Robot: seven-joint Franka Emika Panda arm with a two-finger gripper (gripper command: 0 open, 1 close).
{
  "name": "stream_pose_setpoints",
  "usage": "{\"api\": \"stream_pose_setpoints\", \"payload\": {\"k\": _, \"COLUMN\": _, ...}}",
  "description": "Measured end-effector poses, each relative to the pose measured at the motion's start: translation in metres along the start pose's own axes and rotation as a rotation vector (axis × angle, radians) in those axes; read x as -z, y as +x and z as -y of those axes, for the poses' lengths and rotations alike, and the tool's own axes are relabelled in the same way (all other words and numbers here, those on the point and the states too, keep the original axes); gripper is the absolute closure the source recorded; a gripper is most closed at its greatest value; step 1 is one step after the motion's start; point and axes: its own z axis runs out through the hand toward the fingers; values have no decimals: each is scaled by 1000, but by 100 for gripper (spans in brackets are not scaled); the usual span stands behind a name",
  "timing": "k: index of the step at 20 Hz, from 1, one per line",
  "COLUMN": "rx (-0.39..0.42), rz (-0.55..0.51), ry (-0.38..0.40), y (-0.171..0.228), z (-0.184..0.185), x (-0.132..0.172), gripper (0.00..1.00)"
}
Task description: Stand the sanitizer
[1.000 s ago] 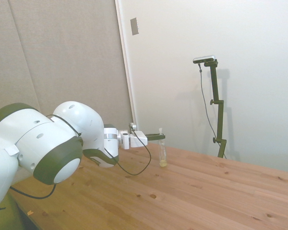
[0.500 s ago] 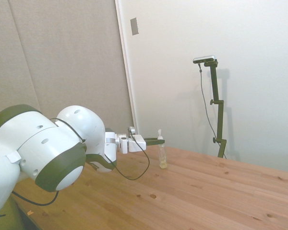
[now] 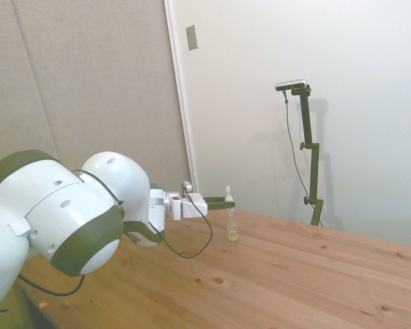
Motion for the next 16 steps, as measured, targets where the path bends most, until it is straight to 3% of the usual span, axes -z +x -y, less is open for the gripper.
{"api": "stream_pose_setpoints", "payload": {"k": 3, "rx": -26, "rz": 31, "ry": 15, "y": 10, "z": 15, "x": 21, "gripper": 0}}
{"api": "stream_pose_setpoints", "payload": {"k": 10, "rx": -43, "rz": 240, "ry": 1, "y": 59, "z": 39, "x": 79, "gripper": 0}}
{"api": "stream_pose_setpoints", "payload": {"k": 16, "rx": 9, "rz": 472, "ry": -8, "y": 98, "z": 36, "x": 106, "gripper": 0}}
